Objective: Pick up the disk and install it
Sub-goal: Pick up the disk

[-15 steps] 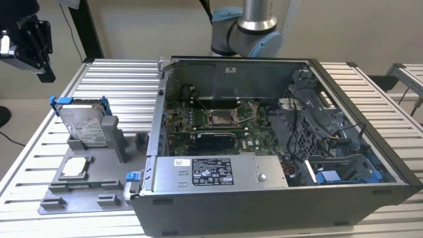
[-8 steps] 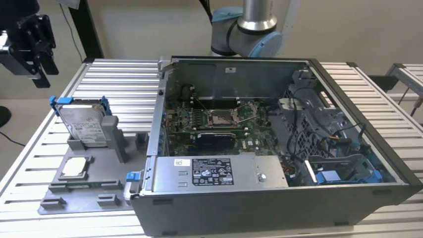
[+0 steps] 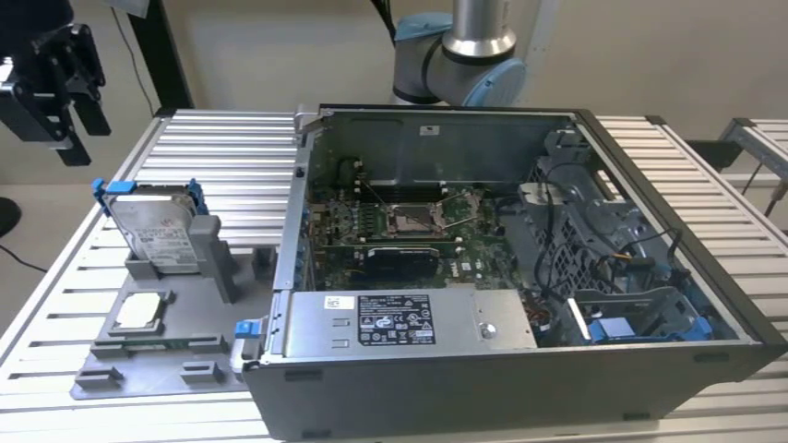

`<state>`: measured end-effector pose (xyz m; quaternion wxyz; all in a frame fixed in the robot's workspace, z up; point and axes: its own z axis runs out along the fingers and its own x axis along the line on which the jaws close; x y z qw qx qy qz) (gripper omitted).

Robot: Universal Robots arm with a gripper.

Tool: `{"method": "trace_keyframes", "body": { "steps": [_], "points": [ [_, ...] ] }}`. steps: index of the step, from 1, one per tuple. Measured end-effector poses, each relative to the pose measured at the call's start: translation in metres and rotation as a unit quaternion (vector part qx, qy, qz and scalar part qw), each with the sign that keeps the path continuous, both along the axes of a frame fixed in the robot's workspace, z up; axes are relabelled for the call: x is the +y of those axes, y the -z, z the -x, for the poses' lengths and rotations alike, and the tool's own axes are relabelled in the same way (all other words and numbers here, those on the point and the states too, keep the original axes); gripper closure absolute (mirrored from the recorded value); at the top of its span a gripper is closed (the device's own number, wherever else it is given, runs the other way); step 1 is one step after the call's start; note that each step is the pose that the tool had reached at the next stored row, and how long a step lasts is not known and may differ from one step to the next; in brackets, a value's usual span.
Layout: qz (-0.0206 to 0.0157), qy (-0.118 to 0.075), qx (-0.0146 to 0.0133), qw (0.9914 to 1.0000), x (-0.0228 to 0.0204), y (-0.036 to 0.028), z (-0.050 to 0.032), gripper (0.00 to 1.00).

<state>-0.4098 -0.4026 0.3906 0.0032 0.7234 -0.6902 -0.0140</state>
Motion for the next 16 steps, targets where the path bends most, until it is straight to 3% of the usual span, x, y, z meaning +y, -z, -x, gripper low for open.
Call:
{"method": "trace_keyframes", "body": {
  "steps": [16],
  "points": [
    [0.0001,0.002,0.0001,1.00000,0.0017,0.0177,0.0000,0.00]
  ]
}}
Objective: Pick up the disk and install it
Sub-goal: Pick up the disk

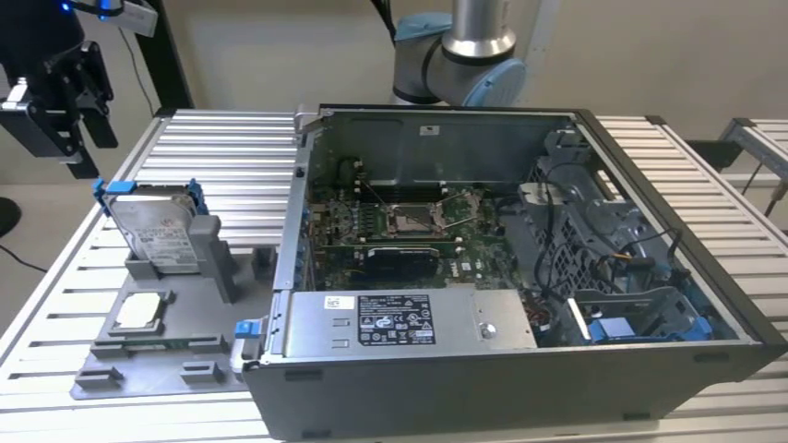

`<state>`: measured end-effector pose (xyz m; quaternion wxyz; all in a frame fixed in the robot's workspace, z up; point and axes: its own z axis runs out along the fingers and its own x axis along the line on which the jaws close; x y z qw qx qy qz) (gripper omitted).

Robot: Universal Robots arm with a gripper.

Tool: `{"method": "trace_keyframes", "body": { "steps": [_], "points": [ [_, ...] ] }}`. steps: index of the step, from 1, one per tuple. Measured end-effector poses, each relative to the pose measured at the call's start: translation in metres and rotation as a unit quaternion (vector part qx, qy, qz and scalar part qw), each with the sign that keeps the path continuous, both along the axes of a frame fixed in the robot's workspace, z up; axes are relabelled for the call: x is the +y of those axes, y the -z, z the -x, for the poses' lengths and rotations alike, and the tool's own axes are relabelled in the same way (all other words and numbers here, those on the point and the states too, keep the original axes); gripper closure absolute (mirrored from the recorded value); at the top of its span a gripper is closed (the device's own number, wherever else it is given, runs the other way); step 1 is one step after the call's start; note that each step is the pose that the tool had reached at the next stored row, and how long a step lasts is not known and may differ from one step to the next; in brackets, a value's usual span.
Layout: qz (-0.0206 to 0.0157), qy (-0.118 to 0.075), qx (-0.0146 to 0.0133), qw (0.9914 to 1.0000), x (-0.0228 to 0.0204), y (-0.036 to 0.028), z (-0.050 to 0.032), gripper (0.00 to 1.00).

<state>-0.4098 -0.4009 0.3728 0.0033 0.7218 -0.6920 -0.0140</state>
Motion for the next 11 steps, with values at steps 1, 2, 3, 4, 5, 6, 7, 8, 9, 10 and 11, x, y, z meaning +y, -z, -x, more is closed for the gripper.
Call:
{"method": "trace_keyframes", "body": {
  "steps": [1,2,3,4,5,6,7,8,9,10,11],
  "points": [
    [0.0000,0.000,0.0000,1.00000,0.0004,0.0013,0.0000,0.00],
    [0.0000,0.000,0.0000,1.00000,0.0006,0.0027,0.0000,0.00],
    [0.0000,0.001,-0.0001,1.00000,0.0009,0.0041,0.0000,0.00],
    [0.0000,0.001,-0.0001,1.00000,0.0012,0.0052,0.0000,0.00],
    [0.0000,0.001,0.0000,1.00000,0.0014,0.0064,0.0000,0.00],
    [0.0000,0.001,0.0000,1.00000,0.0016,0.0077,0.0000,0.00],
    [0.0000,0.002,0.0000,1.00000,0.0020,0.0106,0.0000,0.00],
    [0.0000,0.002,0.0000,1.00000,0.0022,0.0120,0.0000,0.00],
    [0.0000,0.002,0.0000,1.00000,0.0022,0.0132,0.0000,0.00],
    [0.0000,0.003,0.0000,1.00000,0.0022,0.0143,-0.0001,0.00],
    [0.0000,0.003,0.0000,0.99999,0.0022,0.0155,-0.0001,0.00]
  ]
}}
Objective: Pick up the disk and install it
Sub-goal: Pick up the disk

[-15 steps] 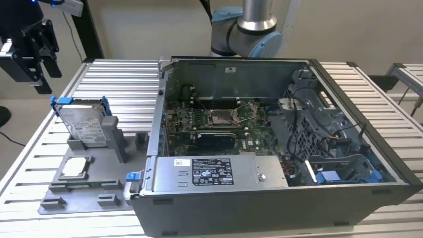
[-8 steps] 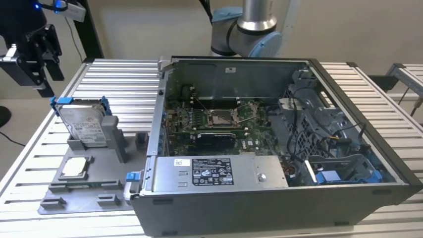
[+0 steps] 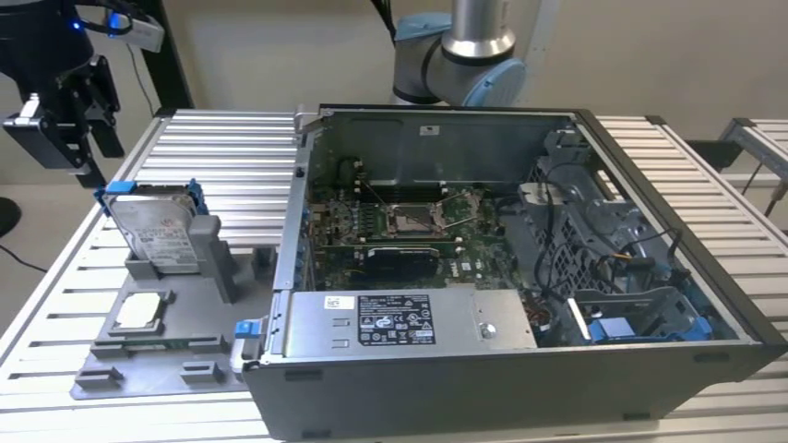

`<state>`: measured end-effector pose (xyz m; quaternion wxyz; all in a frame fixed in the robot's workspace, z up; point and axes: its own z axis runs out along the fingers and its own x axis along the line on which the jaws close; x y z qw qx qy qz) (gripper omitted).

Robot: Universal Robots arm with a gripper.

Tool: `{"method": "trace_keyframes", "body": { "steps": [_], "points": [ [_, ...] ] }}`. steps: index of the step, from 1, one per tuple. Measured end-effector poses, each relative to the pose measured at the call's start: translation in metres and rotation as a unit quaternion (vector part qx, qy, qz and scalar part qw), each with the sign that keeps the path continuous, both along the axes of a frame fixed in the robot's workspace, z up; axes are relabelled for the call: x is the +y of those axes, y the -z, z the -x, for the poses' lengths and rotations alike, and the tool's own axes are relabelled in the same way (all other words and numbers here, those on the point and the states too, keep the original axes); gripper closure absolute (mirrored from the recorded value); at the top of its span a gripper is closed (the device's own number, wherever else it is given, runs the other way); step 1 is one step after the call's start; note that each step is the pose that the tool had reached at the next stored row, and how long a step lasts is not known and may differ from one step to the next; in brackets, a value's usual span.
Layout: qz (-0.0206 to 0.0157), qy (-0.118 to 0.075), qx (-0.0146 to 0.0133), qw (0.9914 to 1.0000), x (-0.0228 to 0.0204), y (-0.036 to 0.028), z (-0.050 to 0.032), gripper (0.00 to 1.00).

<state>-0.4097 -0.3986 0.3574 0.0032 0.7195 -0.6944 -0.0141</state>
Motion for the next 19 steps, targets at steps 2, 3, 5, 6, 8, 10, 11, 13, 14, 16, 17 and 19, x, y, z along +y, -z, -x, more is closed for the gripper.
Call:
{"method": "trace_keyframes", "body": {
  "steps": [2,3,5,6,8,10,11,13,14,16,17,19],
  "points": [
    [0.0000,0.003,0.0000,1.00000,0.0000,0.0022,-0.0001,0.00],
    [0.0000,0.005,0.0000,0.99999,0.0000,0.0033,-0.0001,0.00],
    [0.0000,0.007,0.0000,0.99997,0.0000,0.0056,-0.0002,0.00],
    [0.0000,0.008,0.0000,0.99997,0.0000,0.0066,-0.0002,0.00],
    [0.0000,0.009,0.0000,0.99996,0.0000,0.0085,-0.0003,0.00],
    [0.0000,0.009,0.0000,0.99996,0.0000,0.0105,-0.0004,0.00],
    [0.0000,0.009,0.0000,0.99996,0.0000,0.0114,-0.0005,0.00],
    [0.0000,0.009,0.0000,0.99996,0.0000,0.0134,-0.0007,0.00],
    [0.0000,0.009,0.0001,0.99996,0.0000,0.0144,-0.0009,0.00],
    [0.0000,0.010,0.0000,0.99995,0.0000,0.0163,-0.0013,0.00],
    [0.0000,0.010,0.0000,0.99995,0.0000,0.0173,-0.0016,0.00],
    [0.0000,0.010,0.0000,0.99995,0.0000,0.0193,-0.0021,0.00]
  ]
}}
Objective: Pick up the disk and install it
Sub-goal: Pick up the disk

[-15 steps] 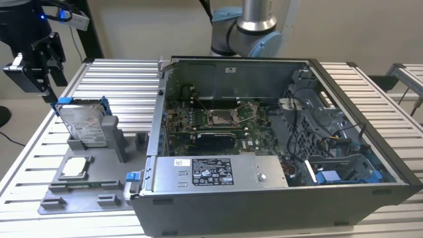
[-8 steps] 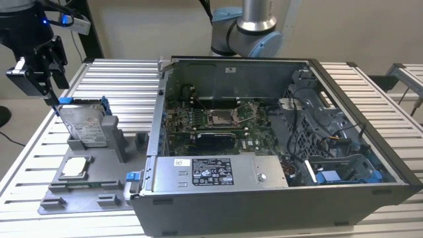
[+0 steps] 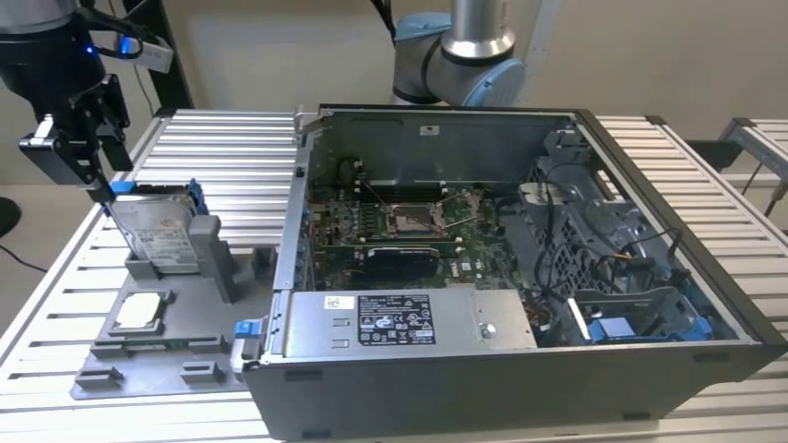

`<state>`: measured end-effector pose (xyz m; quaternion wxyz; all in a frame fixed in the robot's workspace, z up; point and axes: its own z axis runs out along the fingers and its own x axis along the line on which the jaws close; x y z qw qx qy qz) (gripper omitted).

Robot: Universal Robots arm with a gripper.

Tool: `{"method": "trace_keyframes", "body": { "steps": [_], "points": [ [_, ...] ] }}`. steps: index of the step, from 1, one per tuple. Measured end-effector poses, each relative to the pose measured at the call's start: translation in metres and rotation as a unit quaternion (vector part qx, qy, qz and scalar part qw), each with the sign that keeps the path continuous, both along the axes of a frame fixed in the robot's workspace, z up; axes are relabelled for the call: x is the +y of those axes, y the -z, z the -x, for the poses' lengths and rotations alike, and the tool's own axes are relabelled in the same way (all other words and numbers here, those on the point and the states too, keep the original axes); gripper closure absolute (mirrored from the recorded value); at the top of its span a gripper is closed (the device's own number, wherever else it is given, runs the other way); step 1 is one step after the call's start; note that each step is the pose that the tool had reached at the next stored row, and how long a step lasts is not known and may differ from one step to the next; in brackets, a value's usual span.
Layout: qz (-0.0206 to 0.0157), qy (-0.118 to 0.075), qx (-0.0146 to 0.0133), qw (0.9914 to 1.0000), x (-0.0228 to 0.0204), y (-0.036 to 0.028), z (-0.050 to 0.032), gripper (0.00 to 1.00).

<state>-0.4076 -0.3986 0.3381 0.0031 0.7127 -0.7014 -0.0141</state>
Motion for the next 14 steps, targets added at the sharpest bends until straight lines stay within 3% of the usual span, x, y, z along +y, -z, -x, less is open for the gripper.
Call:
{"method": "trace_keyframes", "body": {
  "steps": [14],
  "points": [
    [0.0000,0.001,0.0000,1.00000,0.0000,0.0154,-0.0021,0.00]
  ]
}}
